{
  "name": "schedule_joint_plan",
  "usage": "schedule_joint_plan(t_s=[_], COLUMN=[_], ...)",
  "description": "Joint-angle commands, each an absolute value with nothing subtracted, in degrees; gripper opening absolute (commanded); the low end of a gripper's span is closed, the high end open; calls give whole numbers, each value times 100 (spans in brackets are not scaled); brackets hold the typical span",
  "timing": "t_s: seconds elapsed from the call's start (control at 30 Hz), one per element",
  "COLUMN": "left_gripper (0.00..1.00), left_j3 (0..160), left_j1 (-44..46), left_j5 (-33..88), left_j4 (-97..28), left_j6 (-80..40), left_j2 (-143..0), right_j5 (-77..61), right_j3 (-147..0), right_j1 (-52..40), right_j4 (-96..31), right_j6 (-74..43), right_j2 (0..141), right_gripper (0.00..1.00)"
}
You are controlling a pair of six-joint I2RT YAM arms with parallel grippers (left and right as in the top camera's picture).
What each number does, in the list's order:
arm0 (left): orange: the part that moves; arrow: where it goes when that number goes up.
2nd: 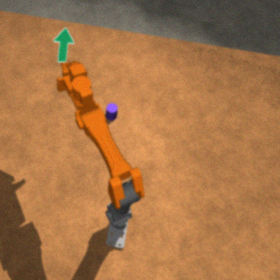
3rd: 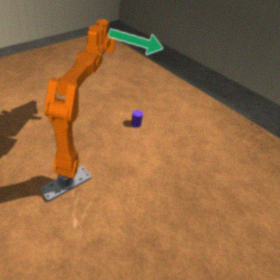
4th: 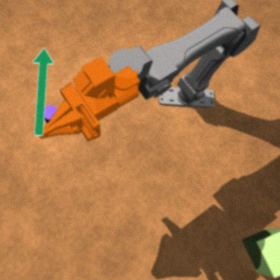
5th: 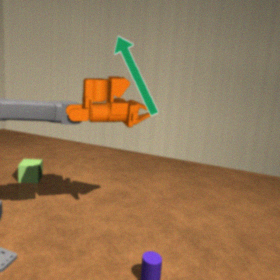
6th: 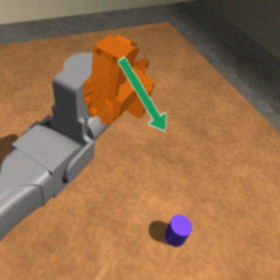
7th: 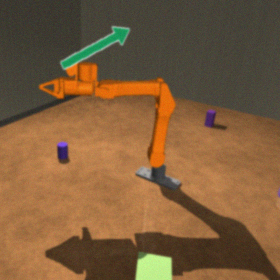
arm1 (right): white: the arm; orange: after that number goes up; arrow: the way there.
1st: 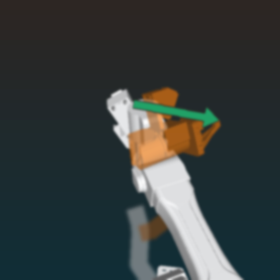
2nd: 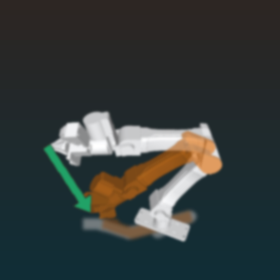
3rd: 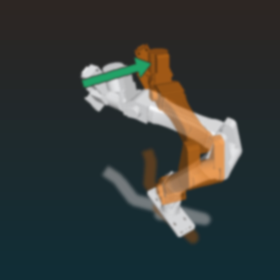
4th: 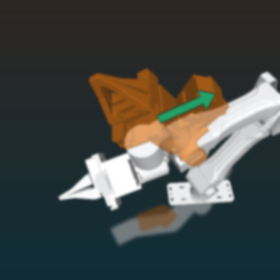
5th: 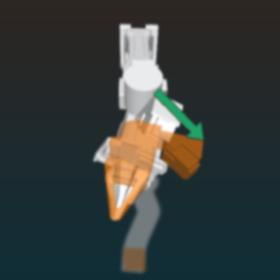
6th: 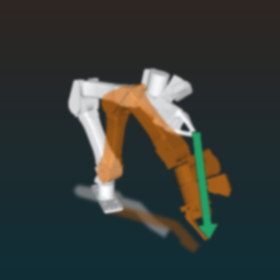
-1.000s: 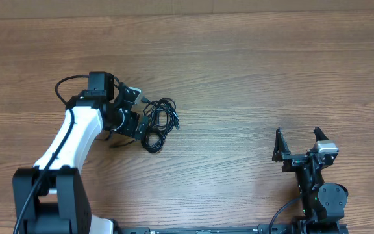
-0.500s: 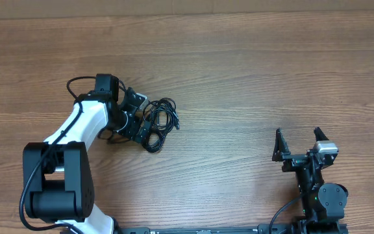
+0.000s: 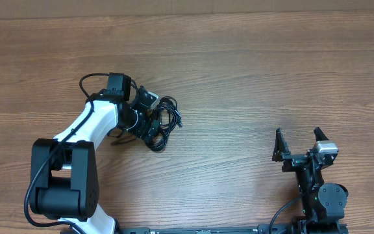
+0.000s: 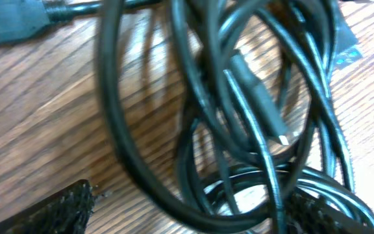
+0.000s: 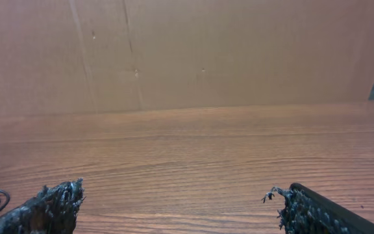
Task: Untangle cables
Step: 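Lower the left gripper and close it on the cable bundle, then lift the cable bundle with the left gripper toward the center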
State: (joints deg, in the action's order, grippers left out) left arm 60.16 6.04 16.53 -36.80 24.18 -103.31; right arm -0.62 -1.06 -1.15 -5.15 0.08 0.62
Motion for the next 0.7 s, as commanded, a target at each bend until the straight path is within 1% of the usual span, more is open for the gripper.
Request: schedule_joint_plan(t_s=[0.0,0.03,0.1,0.13,0.2,0.27,0.33,0.4,0.57,0.6,0.63,0.67], left_gripper=[85,79,62,63,72,75,86,91,90,87,78,73], left_j3=[6112,6112,6112,6112,6112,6112,6112,6112,6112,6112,6112,6112], left_j1=[652,652,652,652,652,652,663,698,773,786,797,797], left_j5=[2034,2117,2386,2523,2624,2733,2773,2768,2764,2773,2773,2773], left_j4=[-3660,-3669,-3675,-3653,-3610,-3566,-3566,-3568,-3548,-3542,-3522,-3503], left_j6=[2416,2416,2418,2418,2414,2416,2416,2416,2418,2418,2418,2418], left_j2=[-10418,-10418,-10418,-10418,-10418,-10418,-10418,-10418,-10420,-10420,-10422,-10422], right_j5=[-12,-10,-10,-10,-10,-10,-12,-10,-12,-10,-12,-12], right_j3=[-47,-47,-47,-47,-47,-47,-47,-47,-47,-47,-47,-47], right_j1=[-89,-89,-89,-89,-89,-89,-89,-89,-89,-89,-89,-89], right_j4=[-480,-480,-480,-480,-480,-480,-480,-480,-480,-480,-478,-480], right_j6=[49,49,51,49,49,49,49,49,49,49,49,49], right_j2=[16,16,16,16,16,16,16,16,16,16,16,16], right_gripper=[100,100,100,100,100,100,100,100,100,100,100,100])
